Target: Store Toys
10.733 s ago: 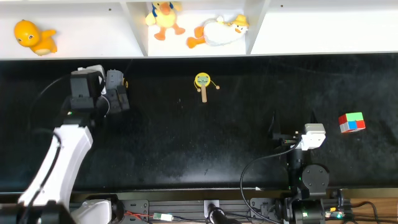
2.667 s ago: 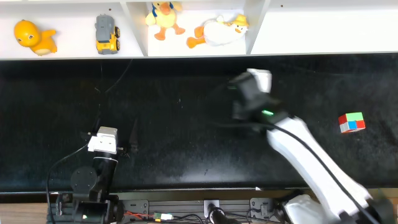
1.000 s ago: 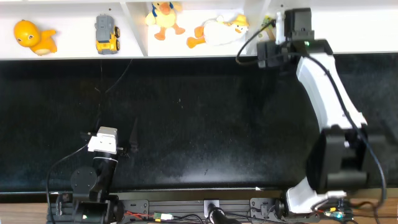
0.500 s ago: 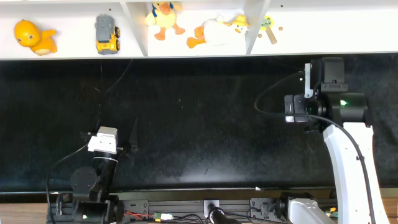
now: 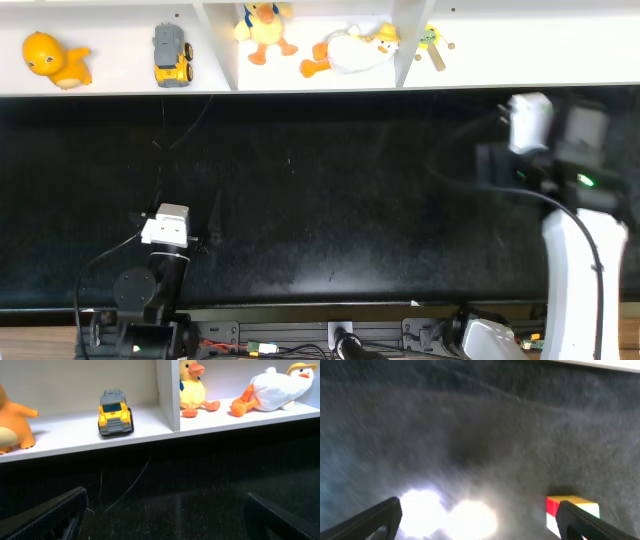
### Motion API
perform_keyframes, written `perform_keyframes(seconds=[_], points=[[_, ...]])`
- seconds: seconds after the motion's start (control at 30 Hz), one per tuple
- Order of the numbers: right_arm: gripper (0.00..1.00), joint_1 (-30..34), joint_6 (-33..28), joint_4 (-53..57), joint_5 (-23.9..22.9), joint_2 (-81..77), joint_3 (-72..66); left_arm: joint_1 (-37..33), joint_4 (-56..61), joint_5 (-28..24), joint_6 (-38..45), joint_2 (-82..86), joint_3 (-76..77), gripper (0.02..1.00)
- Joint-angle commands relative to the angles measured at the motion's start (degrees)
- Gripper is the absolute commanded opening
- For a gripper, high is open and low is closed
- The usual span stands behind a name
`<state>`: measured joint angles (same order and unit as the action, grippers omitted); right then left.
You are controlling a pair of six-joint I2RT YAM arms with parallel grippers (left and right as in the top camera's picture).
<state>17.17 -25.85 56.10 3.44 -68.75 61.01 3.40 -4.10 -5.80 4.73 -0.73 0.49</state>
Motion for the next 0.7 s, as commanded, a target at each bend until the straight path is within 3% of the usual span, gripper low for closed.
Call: perform_keyframes(seconds=[0.03,0.17,0.27,0.37,0.7], points=[[0.996,17.8,-22.7,-1.9,12.8,4.4,-4.5,0.2,-0.3,0.0,0.9,0.6,0.0,0.998],[0.998,32.6,-33.0,-4.3,16.7,1.8,-5.3,0.2,-0.3,0.1,0.9,0.6,0.0,0.998],[0.996,38.9,-34.5,-8.5,18.2,-3.0,-5.3,0.2,-0.3,0.0,0.9,0.6,0.0,0.998],[0.996,41.0,-34.7,-11.2,18.2,-8.3,-5.2,0.2,-0.3,0.1,0.9,0.6,0.0,0.998],[0.993,38.9,-35.4,-12.3,23.0,-20.2,-5.3,0.2,-0.3,0.0,0.9,0.6,0.0,0.996]])
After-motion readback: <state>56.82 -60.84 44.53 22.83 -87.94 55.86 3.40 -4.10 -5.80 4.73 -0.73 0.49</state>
